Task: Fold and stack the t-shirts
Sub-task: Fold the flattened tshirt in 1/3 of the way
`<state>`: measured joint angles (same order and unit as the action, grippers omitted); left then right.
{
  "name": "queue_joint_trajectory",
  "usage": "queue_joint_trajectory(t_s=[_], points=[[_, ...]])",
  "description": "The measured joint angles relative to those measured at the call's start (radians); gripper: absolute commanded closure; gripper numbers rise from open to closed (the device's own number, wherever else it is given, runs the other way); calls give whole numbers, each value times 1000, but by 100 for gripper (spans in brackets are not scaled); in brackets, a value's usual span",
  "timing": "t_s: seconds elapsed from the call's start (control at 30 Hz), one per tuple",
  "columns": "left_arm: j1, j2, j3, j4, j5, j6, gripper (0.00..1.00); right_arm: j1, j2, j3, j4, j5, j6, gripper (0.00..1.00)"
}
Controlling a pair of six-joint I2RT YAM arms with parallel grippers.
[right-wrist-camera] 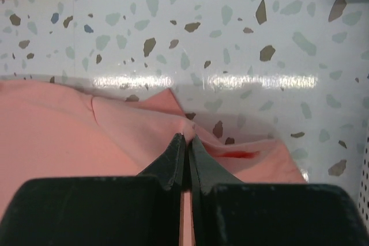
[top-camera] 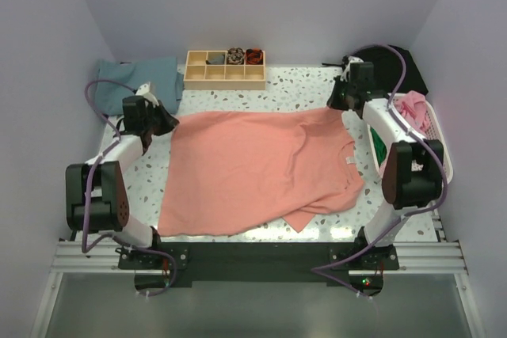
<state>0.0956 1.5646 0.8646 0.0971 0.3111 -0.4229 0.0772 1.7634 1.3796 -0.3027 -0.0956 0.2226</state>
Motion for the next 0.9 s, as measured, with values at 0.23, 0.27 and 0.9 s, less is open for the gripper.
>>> queue_joint_trajectory(t_s=[0.23,0.27,0.9], points=[[-14,-257,-129,0,-72,-75,100,15,-253,-168,-26,-11,30,100],[-18,-288,-143,-3,-84,-84,100,18,-294,-190,-27,-13,35,100],[-50,-542,-372,-225,-209,-179,100,237,-490,-541,-213,158,195,100]])
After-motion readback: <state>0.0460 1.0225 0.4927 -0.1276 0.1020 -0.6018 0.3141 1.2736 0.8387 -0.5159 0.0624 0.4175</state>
